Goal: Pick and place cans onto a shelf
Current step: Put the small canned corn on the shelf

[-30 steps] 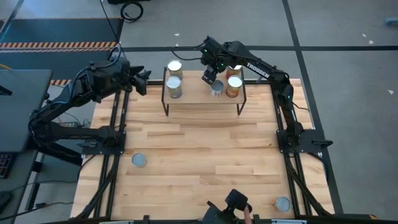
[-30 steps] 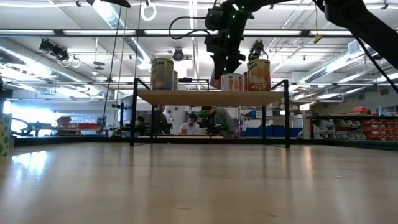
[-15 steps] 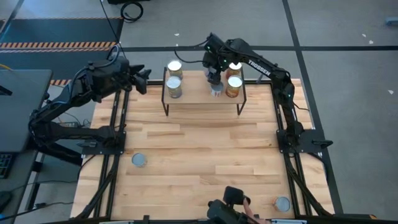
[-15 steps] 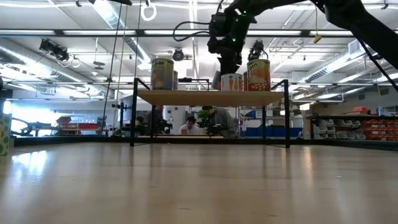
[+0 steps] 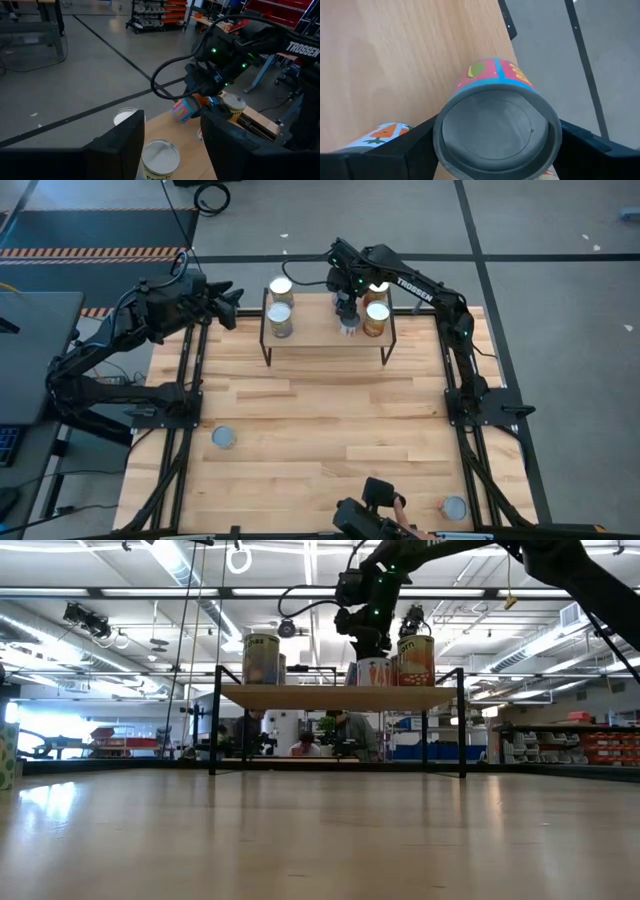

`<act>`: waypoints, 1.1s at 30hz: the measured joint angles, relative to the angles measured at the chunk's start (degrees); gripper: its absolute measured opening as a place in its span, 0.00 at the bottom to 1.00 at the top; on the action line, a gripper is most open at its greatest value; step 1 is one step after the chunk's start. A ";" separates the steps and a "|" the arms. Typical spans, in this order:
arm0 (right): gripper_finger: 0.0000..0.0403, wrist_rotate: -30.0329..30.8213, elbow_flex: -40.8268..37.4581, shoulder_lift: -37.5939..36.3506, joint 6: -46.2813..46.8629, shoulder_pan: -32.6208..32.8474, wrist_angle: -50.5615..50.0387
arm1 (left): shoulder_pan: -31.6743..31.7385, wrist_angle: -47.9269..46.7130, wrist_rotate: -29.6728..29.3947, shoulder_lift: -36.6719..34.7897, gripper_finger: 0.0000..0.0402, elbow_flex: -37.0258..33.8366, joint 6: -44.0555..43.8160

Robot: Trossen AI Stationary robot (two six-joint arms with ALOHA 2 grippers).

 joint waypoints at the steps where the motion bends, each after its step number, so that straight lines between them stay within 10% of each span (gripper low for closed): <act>1: 0.80 0.05 0.00 0.00 0.02 0.00 0.00 | 0.00 0.00 0.00 0.00 0.50 0.00 0.02; 33: 0.75 3.91 -0.06 -1.70 4.33 -2.42 3.59 | 0.02 -0.07 0.00 0.00 0.50 0.00 0.13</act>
